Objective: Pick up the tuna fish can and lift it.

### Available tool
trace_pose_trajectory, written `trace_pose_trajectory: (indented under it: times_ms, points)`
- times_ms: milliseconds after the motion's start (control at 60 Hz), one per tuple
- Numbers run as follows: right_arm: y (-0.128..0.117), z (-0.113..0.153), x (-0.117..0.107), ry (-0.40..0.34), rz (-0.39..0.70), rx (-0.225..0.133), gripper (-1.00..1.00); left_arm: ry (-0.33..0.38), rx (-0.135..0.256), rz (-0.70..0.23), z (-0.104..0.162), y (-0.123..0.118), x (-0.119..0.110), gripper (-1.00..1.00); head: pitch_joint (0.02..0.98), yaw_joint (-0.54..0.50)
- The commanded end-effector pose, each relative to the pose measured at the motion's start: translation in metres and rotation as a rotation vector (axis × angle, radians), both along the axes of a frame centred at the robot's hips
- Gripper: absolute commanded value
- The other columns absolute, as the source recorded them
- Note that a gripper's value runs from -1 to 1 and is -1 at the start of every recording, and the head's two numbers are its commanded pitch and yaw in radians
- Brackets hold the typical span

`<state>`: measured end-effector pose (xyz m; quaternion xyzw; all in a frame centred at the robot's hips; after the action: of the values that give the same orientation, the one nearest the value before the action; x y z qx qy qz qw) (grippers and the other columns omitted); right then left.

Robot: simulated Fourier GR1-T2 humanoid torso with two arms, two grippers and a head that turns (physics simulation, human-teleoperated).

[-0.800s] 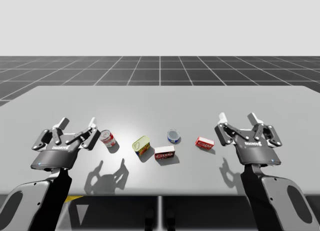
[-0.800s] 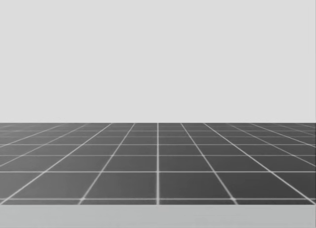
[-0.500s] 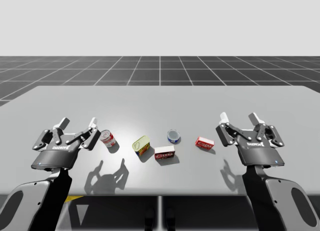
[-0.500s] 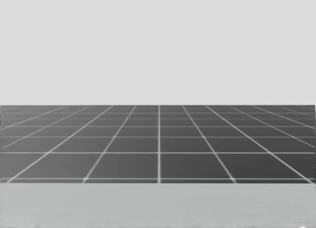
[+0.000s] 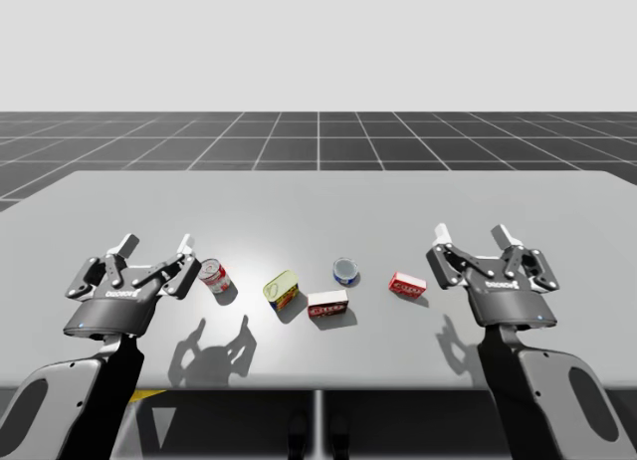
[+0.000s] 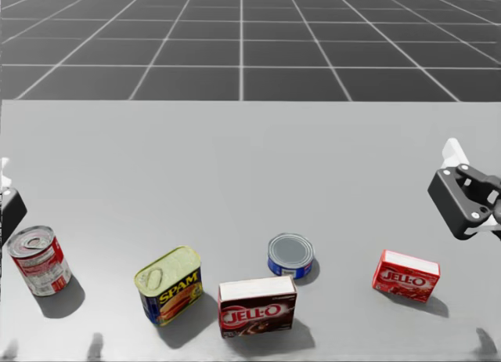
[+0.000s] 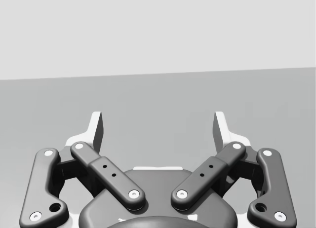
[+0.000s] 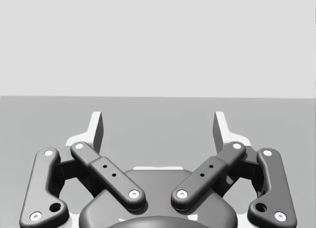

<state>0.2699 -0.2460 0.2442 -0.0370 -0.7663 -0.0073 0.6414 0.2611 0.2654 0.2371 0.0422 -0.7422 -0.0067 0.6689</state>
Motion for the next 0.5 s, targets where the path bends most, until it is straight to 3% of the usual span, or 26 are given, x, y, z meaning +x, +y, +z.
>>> trace_pose_trajectory:
  times_ms: [17, 183, 250, 317, 500]
  points:
    - [0.002, -0.003, 0.001, 0.006, 0.001, -0.016, -1.0, -0.001, 0.004, 0.0, 0.0, 0.0, 0.0, -1.0, 0.711, -0.07]
    - [0.004, -0.005, 0.002, 0.01, 0.003, -0.032, -1.0, -0.003, 0.002, -0.003, 0.001, 0.0, 0.0, -1.0, 0.804, -0.12]
    - [0.004, -0.005, 0.003, 0.007, 0.005, -0.039, -1.0, -0.004, 0.001, -0.005, 0.001, -0.001, 0.0, -1.0, 0.813, -0.12]
    - [0.005, -0.006, 0.003, 0.01, 0.031, -0.021, -1.0, -0.005, 0.001, -0.007, 0.001, -0.001, 0.0, -1.0, 0.813, -0.12]
    - [0.018, -0.008, -0.007, 0.051, 0.146, -0.045, -1.0, -0.001, -0.005, -0.01, 0.001, -0.002, 0.0, -1.0, 0.801, -0.11]
